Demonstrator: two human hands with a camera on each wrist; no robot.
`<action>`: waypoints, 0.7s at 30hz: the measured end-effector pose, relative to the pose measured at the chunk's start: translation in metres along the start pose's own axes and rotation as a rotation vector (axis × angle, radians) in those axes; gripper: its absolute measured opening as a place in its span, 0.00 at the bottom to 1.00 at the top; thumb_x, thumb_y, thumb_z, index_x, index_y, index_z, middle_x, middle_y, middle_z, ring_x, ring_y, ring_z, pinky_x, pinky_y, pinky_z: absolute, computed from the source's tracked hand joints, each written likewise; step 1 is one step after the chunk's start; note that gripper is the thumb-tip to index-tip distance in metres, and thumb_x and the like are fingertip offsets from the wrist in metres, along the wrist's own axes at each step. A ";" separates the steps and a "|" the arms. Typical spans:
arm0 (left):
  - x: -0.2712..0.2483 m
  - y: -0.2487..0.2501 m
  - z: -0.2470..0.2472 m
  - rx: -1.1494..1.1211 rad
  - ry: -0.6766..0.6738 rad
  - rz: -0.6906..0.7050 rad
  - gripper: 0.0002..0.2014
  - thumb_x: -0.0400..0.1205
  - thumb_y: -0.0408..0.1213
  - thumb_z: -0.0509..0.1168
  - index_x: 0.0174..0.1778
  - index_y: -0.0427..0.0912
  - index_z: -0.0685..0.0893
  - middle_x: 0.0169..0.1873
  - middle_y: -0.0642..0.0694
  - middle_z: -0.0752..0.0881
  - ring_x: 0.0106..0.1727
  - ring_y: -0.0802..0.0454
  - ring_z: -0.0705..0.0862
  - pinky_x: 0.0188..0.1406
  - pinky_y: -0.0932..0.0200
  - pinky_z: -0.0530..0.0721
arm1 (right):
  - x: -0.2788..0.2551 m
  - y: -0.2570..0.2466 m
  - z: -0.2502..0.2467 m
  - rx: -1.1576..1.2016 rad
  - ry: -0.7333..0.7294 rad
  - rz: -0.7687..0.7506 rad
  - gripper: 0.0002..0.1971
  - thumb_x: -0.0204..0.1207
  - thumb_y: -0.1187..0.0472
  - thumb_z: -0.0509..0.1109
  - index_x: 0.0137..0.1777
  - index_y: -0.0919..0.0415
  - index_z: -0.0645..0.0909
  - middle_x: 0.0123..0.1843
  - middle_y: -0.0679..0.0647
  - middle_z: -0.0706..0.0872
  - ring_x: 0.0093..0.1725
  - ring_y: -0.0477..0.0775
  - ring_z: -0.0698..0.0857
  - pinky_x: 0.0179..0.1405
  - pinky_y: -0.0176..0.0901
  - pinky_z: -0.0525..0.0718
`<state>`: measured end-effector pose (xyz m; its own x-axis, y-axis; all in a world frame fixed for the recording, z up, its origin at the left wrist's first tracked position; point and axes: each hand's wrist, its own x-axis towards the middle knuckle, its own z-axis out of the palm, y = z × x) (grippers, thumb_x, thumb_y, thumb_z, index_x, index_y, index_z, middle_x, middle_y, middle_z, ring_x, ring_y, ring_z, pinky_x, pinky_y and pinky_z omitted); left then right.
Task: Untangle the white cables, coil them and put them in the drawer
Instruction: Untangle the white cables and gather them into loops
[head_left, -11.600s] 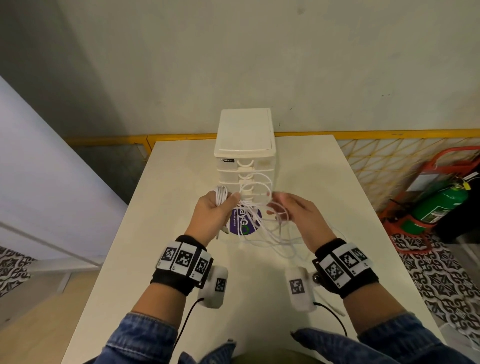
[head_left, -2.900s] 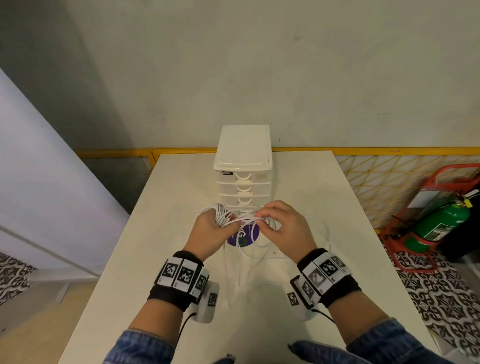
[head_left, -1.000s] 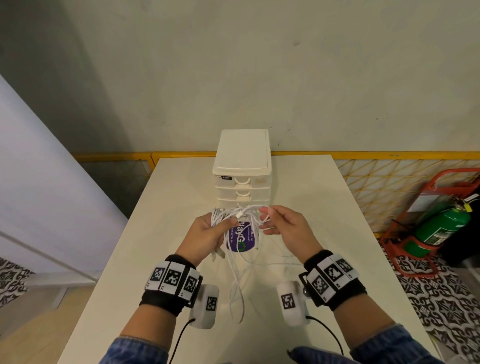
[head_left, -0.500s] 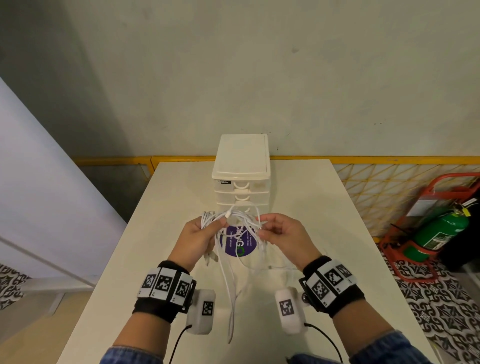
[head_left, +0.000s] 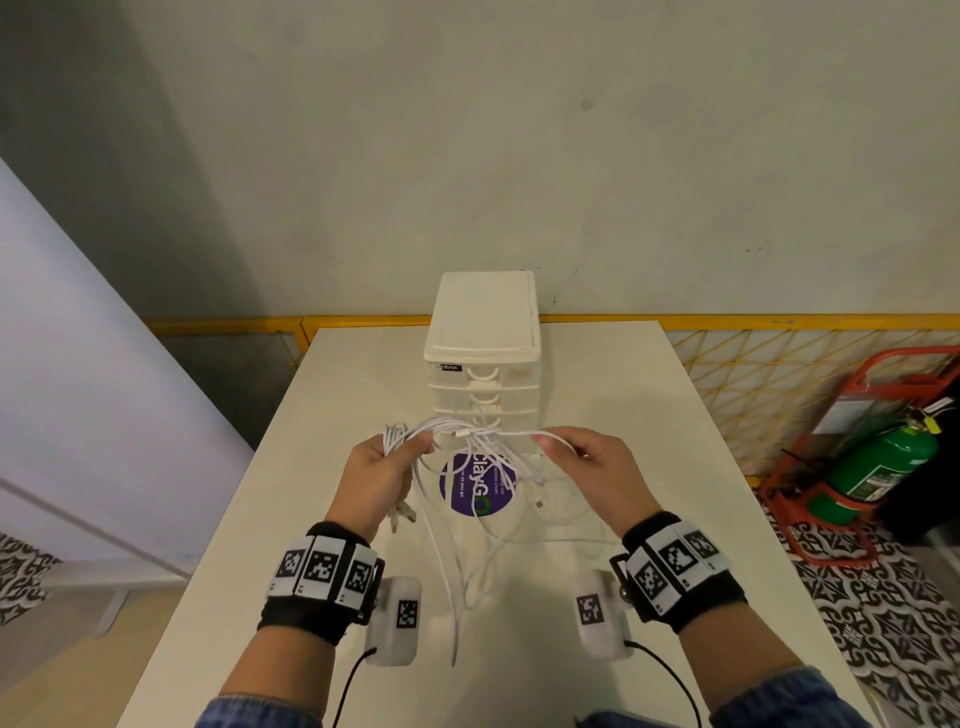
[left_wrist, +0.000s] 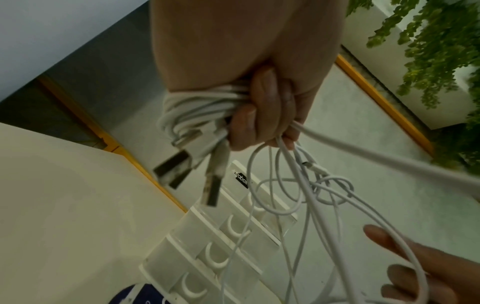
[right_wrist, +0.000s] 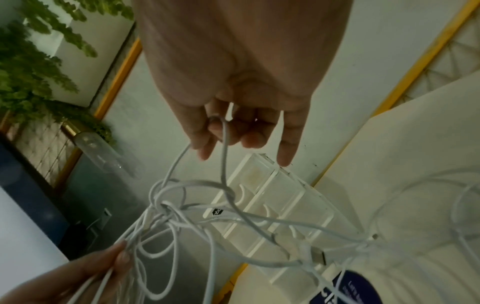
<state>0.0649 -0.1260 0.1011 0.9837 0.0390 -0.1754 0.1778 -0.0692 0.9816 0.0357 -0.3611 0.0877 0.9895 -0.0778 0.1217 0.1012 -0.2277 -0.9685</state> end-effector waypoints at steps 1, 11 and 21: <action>-0.001 0.000 0.001 0.025 -0.010 0.007 0.10 0.81 0.36 0.68 0.37 0.34 0.84 0.21 0.45 0.64 0.20 0.51 0.61 0.18 0.63 0.64 | -0.001 -0.002 0.001 0.032 -0.049 0.013 0.06 0.74 0.61 0.72 0.46 0.49 0.88 0.42 0.40 0.90 0.44 0.37 0.86 0.49 0.25 0.79; 0.005 -0.004 -0.007 -0.012 0.191 -0.029 0.09 0.79 0.36 0.68 0.37 0.34 0.80 0.22 0.44 0.66 0.21 0.51 0.64 0.16 0.66 0.67 | 0.000 0.015 -0.002 -0.132 0.157 -0.022 0.13 0.81 0.64 0.63 0.40 0.50 0.85 0.24 0.43 0.80 0.30 0.41 0.78 0.42 0.33 0.78; -0.003 0.003 -0.007 -0.087 0.003 0.052 0.09 0.81 0.35 0.66 0.38 0.34 0.85 0.20 0.45 0.67 0.18 0.55 0.66 0.14 0.67 0.72 | 0.008 0.031 -0.007 -0.321 0.102 0.148 0.11 0.81 0.62 0.63 0.58 0.62 0.85 0.45 0.59 0.87 0.40 0.56 0.82 0.51 0.54 0.83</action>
<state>0.0627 -0.1197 0.1047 0.9914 0.0410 -0.1242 0.1236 0.0155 0.9922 0.0462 -0.3757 0.0597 0.9740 -0.2255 0.0223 -0.0957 -0.4989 -0.8614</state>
